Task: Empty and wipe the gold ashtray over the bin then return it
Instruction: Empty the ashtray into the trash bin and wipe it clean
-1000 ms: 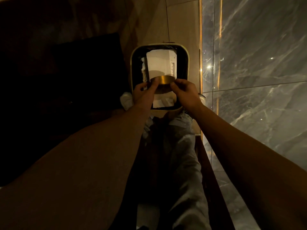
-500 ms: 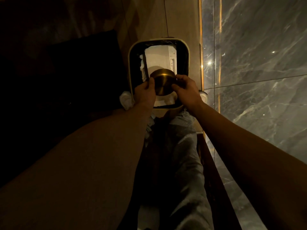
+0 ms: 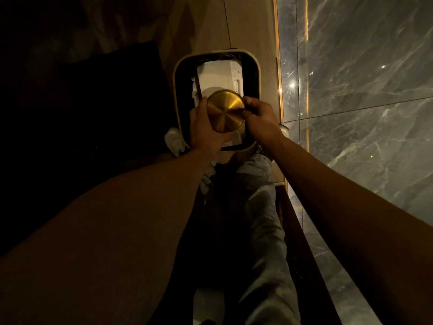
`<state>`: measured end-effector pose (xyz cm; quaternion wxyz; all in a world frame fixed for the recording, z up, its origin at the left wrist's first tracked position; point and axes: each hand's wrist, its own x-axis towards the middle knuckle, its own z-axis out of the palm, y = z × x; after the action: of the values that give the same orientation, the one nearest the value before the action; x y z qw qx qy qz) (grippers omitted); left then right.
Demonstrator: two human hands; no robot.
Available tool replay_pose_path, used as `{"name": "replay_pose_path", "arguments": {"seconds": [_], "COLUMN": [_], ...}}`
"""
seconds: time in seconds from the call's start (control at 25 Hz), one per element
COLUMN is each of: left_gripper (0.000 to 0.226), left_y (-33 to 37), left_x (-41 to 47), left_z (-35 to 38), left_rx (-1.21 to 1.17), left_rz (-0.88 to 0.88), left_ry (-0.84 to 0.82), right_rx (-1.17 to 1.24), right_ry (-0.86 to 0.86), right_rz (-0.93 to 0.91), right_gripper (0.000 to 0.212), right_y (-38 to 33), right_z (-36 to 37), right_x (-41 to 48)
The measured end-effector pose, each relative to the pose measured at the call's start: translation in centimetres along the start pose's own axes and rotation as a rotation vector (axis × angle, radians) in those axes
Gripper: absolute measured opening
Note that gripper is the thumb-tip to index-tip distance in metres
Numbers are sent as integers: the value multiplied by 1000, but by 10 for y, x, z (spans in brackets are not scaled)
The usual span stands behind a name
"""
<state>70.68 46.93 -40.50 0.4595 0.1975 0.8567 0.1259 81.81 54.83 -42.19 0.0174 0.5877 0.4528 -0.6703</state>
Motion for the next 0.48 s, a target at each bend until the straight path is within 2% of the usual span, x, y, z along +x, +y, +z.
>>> {"name": "replay_pose_path", "arguments": {"seconds": [0.2,0.36,0.48], "left_gripper": [122,115,111], "left_y": [3,10,10], "left_x": [-2,2,3], "left_z": [-4,-7,-8], "left_rx": [137,219,315], "left_rz": [129,141,221], "left_ry": [-63,-44,-4], "right_rx": [1,-30,-85], "right_ry": [-7,-1,-21], "right_rz": [-16,-66,-104], "right_gripper": [33,35,36], "right_y": [-6,-10,-8], "right_z": [-4,-11,-14], "right_x": [-2,-6,-6]}}
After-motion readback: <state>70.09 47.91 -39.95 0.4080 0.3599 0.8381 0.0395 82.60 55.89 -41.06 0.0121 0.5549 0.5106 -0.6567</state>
